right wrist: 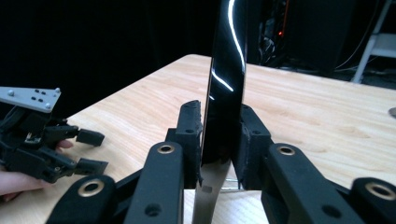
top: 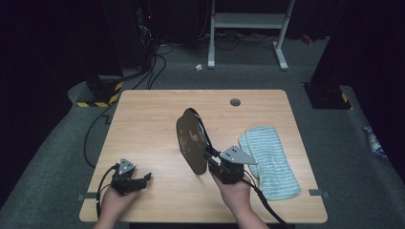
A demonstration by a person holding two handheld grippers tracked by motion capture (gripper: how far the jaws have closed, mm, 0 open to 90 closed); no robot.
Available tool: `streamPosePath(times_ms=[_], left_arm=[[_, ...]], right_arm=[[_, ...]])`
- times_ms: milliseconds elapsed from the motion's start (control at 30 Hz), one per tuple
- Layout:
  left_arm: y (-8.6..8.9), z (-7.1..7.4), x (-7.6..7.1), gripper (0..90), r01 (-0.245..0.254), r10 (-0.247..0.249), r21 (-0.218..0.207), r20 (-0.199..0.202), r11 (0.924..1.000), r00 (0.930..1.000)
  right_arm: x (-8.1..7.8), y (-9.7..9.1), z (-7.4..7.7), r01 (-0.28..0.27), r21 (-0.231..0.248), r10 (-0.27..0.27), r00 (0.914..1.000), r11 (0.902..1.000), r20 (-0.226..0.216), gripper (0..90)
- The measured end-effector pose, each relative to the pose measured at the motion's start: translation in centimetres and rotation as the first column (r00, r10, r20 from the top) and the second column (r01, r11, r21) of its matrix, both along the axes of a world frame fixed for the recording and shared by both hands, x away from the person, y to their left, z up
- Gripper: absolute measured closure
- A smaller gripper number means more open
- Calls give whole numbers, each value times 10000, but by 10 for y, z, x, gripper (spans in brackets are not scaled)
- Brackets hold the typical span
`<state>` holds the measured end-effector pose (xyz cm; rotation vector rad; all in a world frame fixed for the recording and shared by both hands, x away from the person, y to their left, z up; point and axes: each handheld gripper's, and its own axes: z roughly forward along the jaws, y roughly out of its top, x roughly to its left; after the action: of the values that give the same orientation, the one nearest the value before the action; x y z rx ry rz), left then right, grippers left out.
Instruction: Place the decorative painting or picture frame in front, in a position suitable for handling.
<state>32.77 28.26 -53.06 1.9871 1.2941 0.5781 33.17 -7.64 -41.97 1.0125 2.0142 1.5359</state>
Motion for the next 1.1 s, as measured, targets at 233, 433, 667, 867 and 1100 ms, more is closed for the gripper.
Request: streamPosePath(times_ms=[233, 433, 667, 867, 1100], left_arm=[[0, 0, 0, 240, 0, 0, 3, 0, 10000, 10000], [0, 0, 0, 240, -1, 1, -2, 1, 10000, 10000], [0, 0, 0, 240, -5, 5, -4, 2, 10000, 10000], [0, 0, 0, 240, -1, 1, 2, 0, 10000, 10000], [0, 0, 0, 240, -8, 8, -14, -3, 10000, 10000]], right_arm=[[0, 3, -6, -9, -185, 9, 10000, 9998, -25, 636], [-3, 4, -22, 132, -373, -145, 9993, 9992, -344, 542], [-9, 13, -43, 39, -840, -86, 9984, 9965, -558, 580], [-7, 6, -49, 222, -877, -282, 9973, 9959, -677, 585], [-7, -2, -51, 410, -886, -473, 9964, 9952, -702, 573]])
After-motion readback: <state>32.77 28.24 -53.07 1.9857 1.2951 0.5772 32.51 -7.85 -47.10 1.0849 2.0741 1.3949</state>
